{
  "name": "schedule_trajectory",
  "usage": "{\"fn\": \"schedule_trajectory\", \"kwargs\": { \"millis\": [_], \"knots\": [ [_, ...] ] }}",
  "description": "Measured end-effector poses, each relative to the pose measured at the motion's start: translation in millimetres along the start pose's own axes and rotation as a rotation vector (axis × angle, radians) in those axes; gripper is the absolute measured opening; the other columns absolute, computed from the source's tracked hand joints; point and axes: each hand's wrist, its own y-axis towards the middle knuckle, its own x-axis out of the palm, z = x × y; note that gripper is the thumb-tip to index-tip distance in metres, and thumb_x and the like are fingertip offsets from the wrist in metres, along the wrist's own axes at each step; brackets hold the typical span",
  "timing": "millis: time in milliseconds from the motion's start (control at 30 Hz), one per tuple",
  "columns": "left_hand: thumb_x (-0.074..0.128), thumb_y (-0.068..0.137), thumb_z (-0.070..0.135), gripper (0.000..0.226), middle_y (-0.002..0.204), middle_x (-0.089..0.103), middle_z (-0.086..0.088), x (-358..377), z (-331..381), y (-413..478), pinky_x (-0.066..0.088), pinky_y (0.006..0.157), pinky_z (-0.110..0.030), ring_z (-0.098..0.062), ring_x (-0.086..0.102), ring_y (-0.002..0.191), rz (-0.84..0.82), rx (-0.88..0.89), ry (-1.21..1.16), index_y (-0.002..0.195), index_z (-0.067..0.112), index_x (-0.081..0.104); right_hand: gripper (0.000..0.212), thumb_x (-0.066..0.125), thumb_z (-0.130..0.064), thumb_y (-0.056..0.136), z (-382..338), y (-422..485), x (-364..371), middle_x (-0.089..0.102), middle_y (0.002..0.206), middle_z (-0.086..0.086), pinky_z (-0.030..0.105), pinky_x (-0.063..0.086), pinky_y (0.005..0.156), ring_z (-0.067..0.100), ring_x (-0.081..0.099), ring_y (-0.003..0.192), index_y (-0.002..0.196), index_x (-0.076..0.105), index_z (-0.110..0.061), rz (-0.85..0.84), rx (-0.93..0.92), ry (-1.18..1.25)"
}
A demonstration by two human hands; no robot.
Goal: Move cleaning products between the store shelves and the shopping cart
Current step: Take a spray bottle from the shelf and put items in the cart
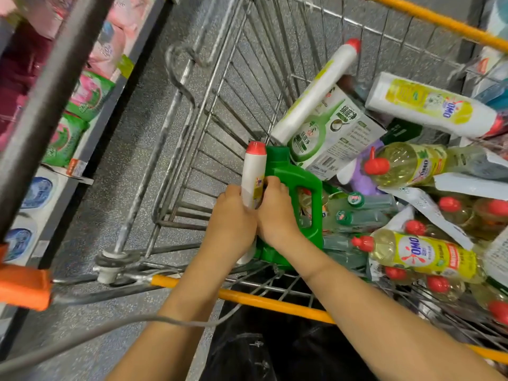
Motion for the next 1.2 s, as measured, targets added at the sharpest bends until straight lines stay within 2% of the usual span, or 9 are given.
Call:
{"fn": "schedule_trajectory", "kwargs": {
  "millis": [167,300,433,500,600,667,800,1000,1200],
  "knots": [
    [0.038,0.087,-0.009,0.036,0.115,0.055,-0.012,0,-1,-2,0.042,0.081,-0.029,-0.025,0.052,0.104,0.024,0.072,-0.006,0.116,0.005,0.054,0.036,0.068,-0.024,0.084,-2,-1,-1,0.056,0.109,0.013,0.038,0.042,0.078,0.032,0.055,0.103,0.110,0.052,-0.005,0.031,0.019,0.002],
    [0.037,0.090,-0.010,0.039,0.123,0.041,-0.008,8,6,-5,0.027,0.070,-0.003,-0.012,0.040,0.103,0.021,0.149,-0.030,0.123,0.007,0.048,0.027,0.073,-0.013,0.079,11,2,-10,0.068,0.100,0.011,0.042,0.053,0.080,0.029,0.065,0.094,0.102,0.059,-0.012,0.027,0.015,0.264],
    [0.042,0.098,0.005,0.038,0.133,0.040,-0.008,9,7,-6,0.029,0.087,-0.010,-0.007,0.038,0.107,0.030,0.215,-0.106,0.136,0.008,0.038,0.033,0.068,0.000,0.086,11,-6,-39,0.071,0.103,0.010,0.030,0.058,0.073,0.016,0.070,0.087,0.113,0.056,-0.014,-0.071,-0.014,0.645],
    [0.045,0.100,0.015,0.030,0.127,0.051,-0.005,2,5,-4,0.042,0.096,-0.027,-0.014,0.050,0.109,-0.005,0.203,-0.221,0.130,0.013,0.045,0.029,0.063,0.000,0.089,5,-11,-59,0.073,0.099,0.006,0.027,0.058,0.067,0.015,0.071,0.086,0.116,0.056,-0.010,-0.138,-0.041,0.807],
    [0.054,0.096,0.027,0.027,0.111,0.068,-0.008,-16,11,-7,0.055,0.079,-0.032,-0.017,0.065,0.096,-0.229,0.105,-0.499,0.118,0.011,0.057,0.031,0.064,-0.011,0.082,-2,-21,-84,0.074,0.098,0.006,0.030,0.059,0.072,0.019,0.071,0.088,0.113,0.059,-0.011,-0.166,-0.131,0.930],
    [0.063,0.086,0.033,0.035,0.105,0.071,-0.008,-21,18,-11,0.054,0.069,-0.026,-0.015,0.067,0.089,-0.334,0.082,-0.658,0.114,0.011,0.060,0.033,0.064,-0.017,0.081,-6,-27,-94,0.072,0.106,0.011,0.034,0.059,0.079,0.022,0.069,0.094,0.114,0.060,-0.010,-0.148,-0.176,0.905],
    [0.072,0.082,0.029,0.028,0.100,0.070,-0.007,-17,36,-24,0.054,0.069,-0.023,-0.009,0.066,0.087,-0.228,0.213,-0.682,0.105,0.015,0.065,0.023,0.057,-0.019,0.092,-11,-40,-113,0.072,0.105,-0.003,0.028,0.057,0.082,0.012,0.067,0.096,0.114,0.062,-0.018,-0.046,-0.250,0.763],
    [0.065,0.075,0.028,0.041,0.100,0.067,-0.006,-32,71,-48,0.054,0.065,-0.021,-0.003,0.066,0.077,-0.235,0.392,-0.690,0.111,0.007,0.061,0.047,0.055,-0.013,0.086,-21,-76,-149,0.071,0.114,-0.006,0.019,0.053,0.079,0.006,0.067,0.100,0.133,0.052,-0.014,-0.067,-0.363,0.754],
    [0.077,0.079,0.031,0.030,0.092,0.069,-0.002,-51,118,-69,0.056,0.066,-0.027,-0.016,0.068,0.079,-0.311,0.557,-0.614,0.103,0.018,0.065,0.050,0.064,-0.017,0.089,-44,-112,-178,0.070,0.120,-0.002,0.024,0.054,0.082,0.011,0.067,0.107,0.137,0.049,-0.018,0.169,-0.461,0.762]
  ]
}}
